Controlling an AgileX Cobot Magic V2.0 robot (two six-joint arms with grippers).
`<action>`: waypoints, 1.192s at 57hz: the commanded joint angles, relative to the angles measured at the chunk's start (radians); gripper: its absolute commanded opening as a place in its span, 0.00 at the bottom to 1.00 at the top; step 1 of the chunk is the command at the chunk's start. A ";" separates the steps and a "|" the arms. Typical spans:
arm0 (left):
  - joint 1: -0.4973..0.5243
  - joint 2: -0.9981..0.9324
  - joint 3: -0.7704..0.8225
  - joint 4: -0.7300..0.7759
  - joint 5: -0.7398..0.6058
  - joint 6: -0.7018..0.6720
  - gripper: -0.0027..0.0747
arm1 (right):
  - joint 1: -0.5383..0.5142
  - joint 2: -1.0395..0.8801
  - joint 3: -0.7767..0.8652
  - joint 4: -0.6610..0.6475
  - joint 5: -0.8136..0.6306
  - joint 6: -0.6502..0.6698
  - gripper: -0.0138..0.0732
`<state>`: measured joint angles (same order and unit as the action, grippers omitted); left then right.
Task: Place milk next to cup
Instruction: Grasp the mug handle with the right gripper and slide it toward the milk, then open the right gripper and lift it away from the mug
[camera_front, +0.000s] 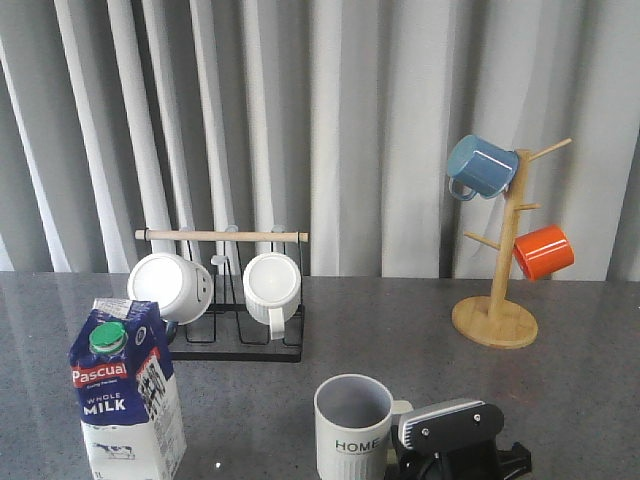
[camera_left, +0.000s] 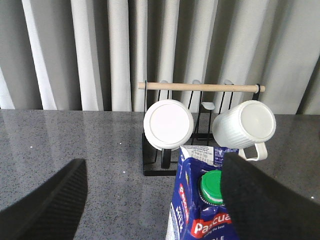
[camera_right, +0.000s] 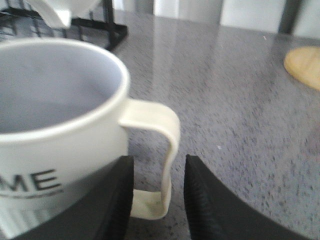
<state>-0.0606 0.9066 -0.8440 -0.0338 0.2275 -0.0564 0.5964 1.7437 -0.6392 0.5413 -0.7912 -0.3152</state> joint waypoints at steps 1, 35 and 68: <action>-0.005 -0.001 -0.033 -0.009 -0.071 -0.011 0.71 | 0.000 -0.098 0.009 -0.081 -0.080 0.010 0.47; -0.005 -0.001 -0.033 -0.009 -0.071 -0.011 0.71 | -0.314 -0.598 0.076 -0.305 0.229 -0.034 0.47; -0.005 -0.001 -0.033 -0.009 -0.071 -0.011 0.71 | -0.520 -1.034 -0.012 -0.599 0.593 0.271 0.15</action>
<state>-0.0606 0.9066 -0.8440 -0.0346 0.2275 -0.0564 0.0823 0.7296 -0.6174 -0.0439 -0.1572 -0.0499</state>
